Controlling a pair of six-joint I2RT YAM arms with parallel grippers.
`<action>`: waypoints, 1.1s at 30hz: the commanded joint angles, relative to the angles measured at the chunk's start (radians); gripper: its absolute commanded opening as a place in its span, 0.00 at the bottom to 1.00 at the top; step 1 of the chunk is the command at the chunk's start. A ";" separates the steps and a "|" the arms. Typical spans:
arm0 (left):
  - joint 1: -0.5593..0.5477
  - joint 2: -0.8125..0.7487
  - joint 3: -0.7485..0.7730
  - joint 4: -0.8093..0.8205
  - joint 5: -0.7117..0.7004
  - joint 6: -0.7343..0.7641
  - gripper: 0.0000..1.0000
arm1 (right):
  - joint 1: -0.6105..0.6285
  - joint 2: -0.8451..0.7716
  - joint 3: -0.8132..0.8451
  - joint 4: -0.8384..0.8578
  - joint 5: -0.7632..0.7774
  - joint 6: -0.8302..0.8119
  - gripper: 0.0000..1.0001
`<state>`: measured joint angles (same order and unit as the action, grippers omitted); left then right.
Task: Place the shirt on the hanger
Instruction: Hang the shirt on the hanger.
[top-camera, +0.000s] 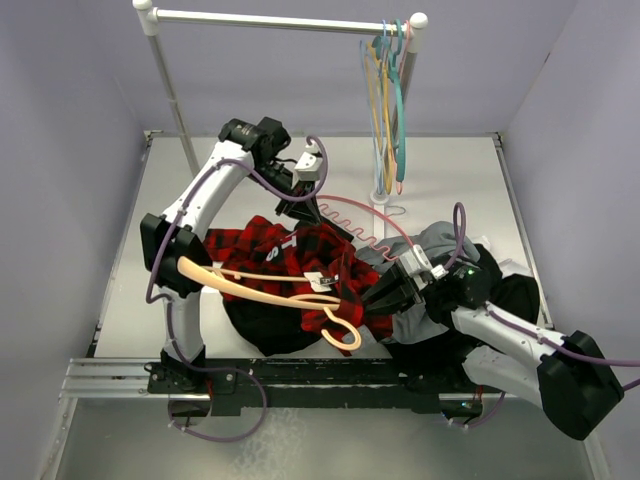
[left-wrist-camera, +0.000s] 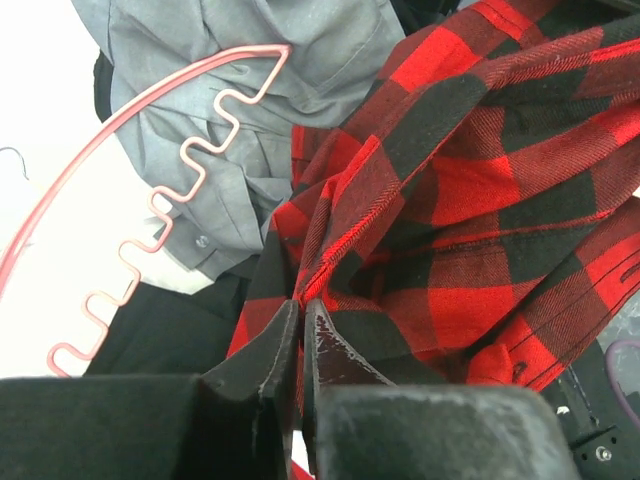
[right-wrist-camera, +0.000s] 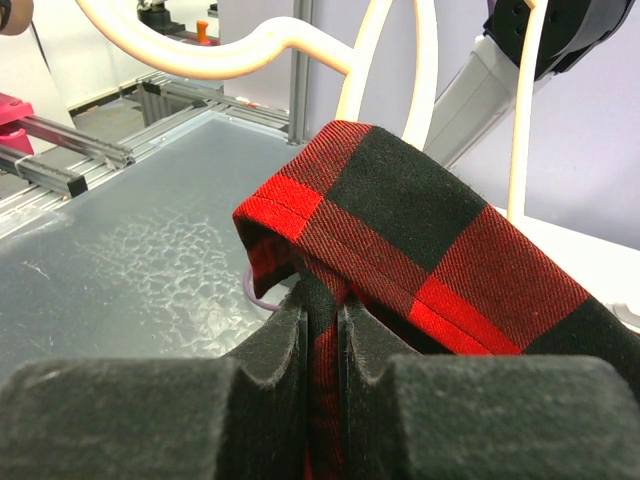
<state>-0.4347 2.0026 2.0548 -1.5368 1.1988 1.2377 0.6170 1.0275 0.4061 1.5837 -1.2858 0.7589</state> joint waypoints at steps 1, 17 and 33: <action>-0.007 -0.062 -0.002 -0.011 0.011 -0.009 0.00 | 0.001 -0.012 0.041 0.180 0.033 -0.012 0.00; 0.022 -0.179 0.079 0.076 -0.091 -0.183 0.00 | -0.001 -0.047 0.039 0.156 0.066 -0.055 0.00; 0.230 -0.345 0.094 0.347 -0.218 -0.400 0.00 | -0.053 -0.164 0.018 -0.369 0.244 -0.395 0.00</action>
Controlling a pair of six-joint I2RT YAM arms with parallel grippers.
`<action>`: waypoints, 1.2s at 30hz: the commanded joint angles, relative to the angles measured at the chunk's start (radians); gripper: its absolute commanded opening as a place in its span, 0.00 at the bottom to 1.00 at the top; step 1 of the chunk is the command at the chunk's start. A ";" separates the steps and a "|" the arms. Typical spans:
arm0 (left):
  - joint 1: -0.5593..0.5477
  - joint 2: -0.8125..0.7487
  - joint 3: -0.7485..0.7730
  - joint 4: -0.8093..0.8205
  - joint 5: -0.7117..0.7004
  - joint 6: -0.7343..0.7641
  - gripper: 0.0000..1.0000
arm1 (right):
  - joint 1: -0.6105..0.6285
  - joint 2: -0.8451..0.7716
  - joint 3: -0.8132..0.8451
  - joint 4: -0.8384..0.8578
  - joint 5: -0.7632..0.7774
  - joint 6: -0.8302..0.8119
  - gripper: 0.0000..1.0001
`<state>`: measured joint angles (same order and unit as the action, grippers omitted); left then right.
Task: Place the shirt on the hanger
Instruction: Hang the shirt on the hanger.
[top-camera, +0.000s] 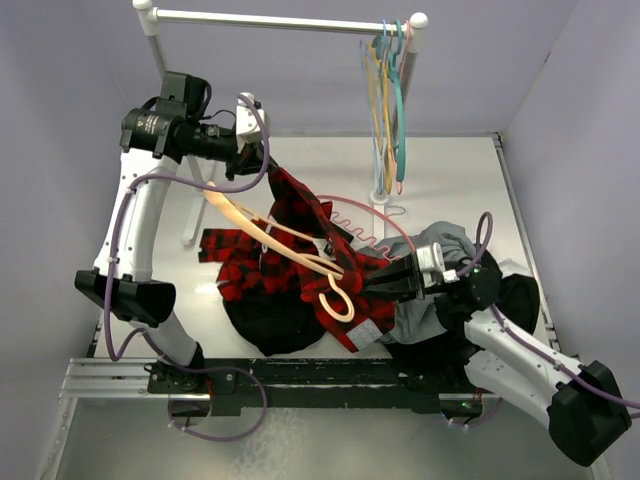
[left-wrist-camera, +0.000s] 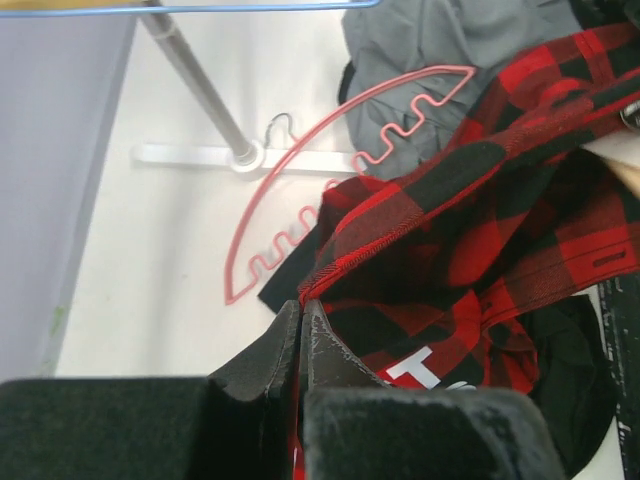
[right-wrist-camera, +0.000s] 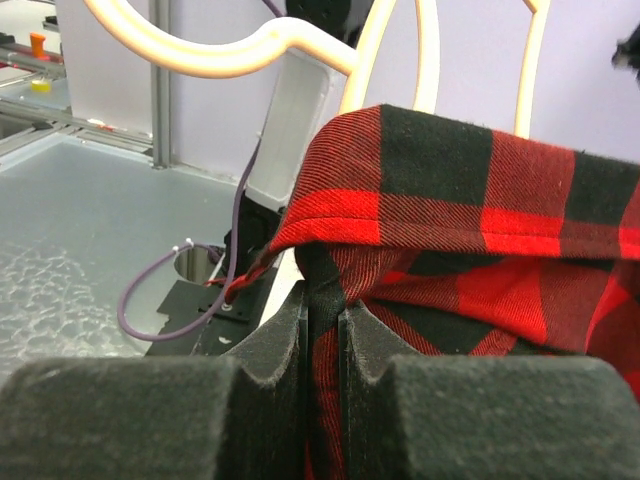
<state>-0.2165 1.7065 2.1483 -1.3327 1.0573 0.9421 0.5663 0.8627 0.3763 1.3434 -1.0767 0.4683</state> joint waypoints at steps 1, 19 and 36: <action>0.016 -0.053 0.007 0.162 -0.097 -0.125 0.00 | -0.002 0.007 0.055 -0.151 0.037 -0.105 0.00; 0.148 -0.094 0.041 0.235 -0.313 -0.225 0.00 | -0.003 0.032 0.113 -0.513 0.268 -0.183 0.00; 0.260 0.012 -0.025 0.390 -0.502 -0.192 0.00 | -0.001 -0.100 0.136 -0.677 0.220 -0.240 0.00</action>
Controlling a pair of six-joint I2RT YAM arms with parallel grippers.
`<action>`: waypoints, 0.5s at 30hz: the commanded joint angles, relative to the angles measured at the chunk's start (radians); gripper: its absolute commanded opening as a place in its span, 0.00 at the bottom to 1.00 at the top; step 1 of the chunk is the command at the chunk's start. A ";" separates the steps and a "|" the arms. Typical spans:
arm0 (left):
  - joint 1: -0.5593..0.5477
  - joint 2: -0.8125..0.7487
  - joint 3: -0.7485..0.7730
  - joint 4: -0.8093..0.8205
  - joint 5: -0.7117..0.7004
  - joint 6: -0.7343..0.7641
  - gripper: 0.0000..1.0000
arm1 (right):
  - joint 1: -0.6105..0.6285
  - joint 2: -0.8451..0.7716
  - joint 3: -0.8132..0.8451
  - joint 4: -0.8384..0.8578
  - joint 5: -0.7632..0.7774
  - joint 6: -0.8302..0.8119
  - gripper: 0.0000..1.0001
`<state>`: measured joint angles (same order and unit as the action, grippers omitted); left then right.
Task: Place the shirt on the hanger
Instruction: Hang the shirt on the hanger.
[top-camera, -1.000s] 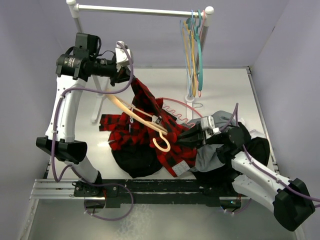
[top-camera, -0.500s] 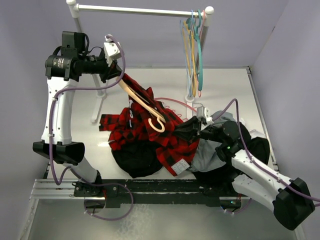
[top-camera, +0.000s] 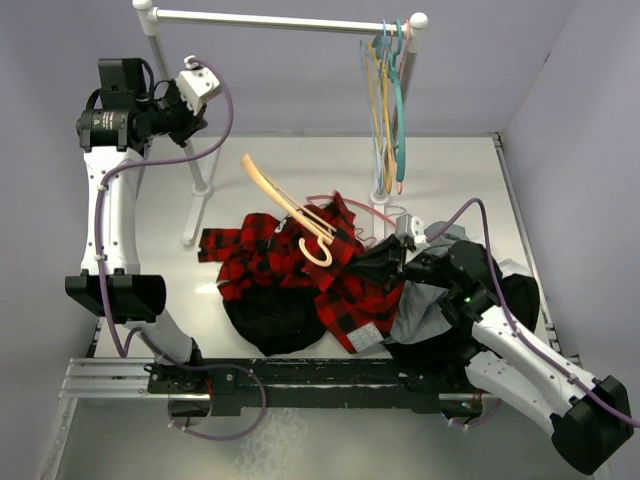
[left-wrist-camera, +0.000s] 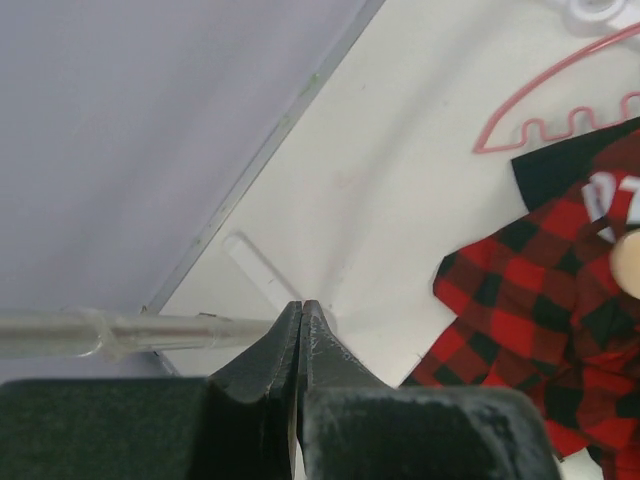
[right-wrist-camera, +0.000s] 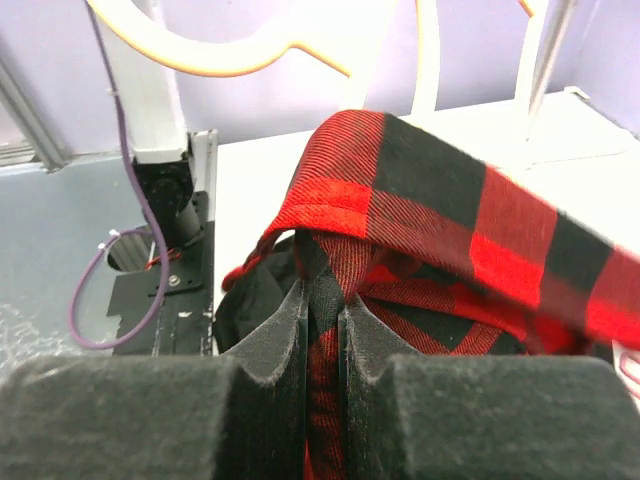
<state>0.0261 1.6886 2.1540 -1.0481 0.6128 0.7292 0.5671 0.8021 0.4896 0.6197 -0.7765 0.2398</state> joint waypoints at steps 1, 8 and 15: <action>0.024 0.039 -0.034 0.102 -0.047 0.021 0.00 | -0.002 -0.046 0.024 0.043 -0.091 -0.016 0.00; 0.023 0.071 -0.035 -0.028 0.216 -0.002 0.00 | -0.002 -0.039 -0.008 0.154 -0.239 -0.018 0.00; 0.024 0.037 -0.041 -0.133 0.565 0.042 0.26 | -0.002 -0.025 0.004 0.082 -0.224 -0.053 0.00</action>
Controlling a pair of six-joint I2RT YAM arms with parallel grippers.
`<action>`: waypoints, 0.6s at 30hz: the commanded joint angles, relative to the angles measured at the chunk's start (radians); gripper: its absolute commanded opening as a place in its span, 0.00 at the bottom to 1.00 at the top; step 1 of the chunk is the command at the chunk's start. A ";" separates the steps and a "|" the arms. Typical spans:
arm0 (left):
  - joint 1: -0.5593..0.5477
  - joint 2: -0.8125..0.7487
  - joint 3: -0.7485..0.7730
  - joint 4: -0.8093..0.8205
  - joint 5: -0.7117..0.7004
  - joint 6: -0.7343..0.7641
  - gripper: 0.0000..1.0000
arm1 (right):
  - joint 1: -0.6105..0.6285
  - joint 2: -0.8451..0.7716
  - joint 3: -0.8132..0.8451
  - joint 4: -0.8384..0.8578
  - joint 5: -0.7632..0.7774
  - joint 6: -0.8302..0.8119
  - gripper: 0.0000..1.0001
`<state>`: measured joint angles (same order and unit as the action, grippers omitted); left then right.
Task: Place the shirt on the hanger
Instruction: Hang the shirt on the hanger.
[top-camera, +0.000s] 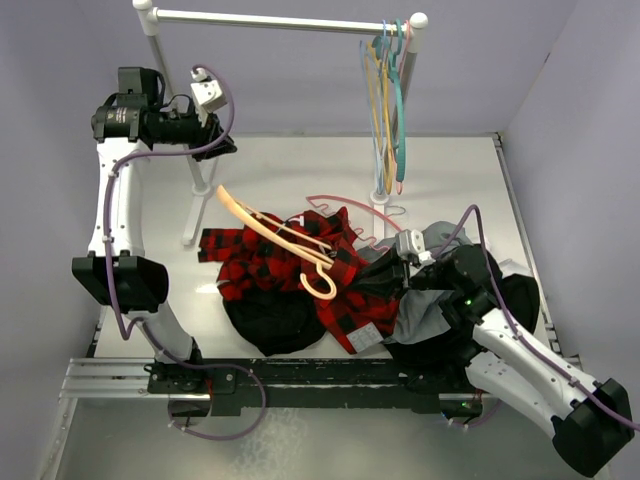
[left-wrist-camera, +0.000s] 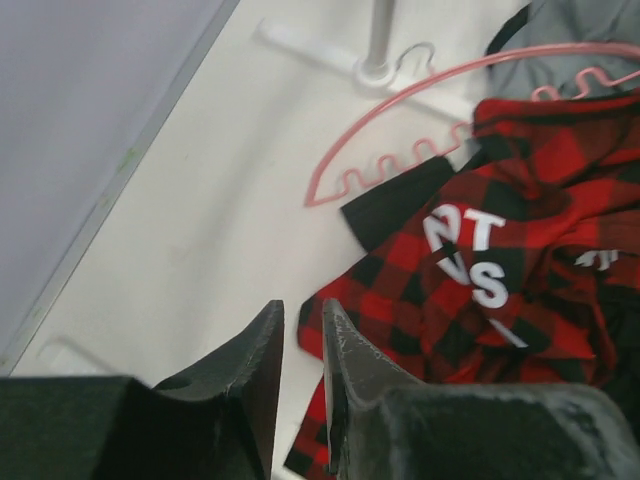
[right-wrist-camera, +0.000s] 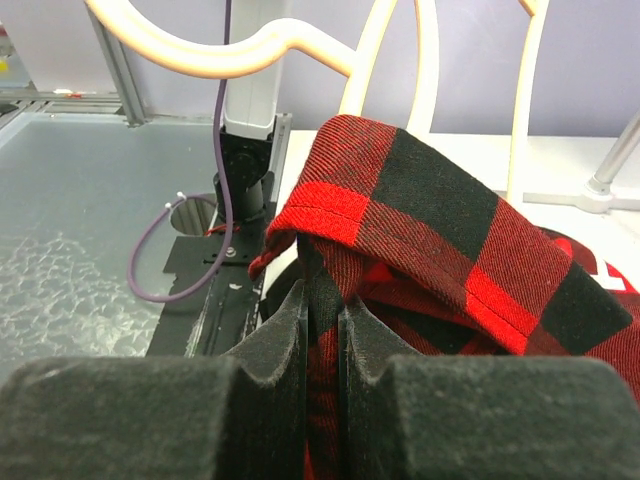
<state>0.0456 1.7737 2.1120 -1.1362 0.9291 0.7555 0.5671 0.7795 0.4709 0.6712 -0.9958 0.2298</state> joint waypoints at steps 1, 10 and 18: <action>0.005 -0.059 0.010 -0.035 0.252 0.000 0.30 | -0.002 -0.002 0.028 0.007 0.020 -0.054 0.00; -0.046 -0.150 0.037 -0.095 0.117 0.008 0.56 | -0.001 0.040 0.051 -0.087 0.135 -0.064 0.00; -0.220 -0.237 -0.117 0.034 -0.236 -0.198 0.32 | 0.000 0.061 0.054 -0.087 0.242 -0.060 0.00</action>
<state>-0.1368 1.5944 2.0827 -1.1851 0.8673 0.6598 0.5671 0.8509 0.4717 0.5404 -0.8288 0.1829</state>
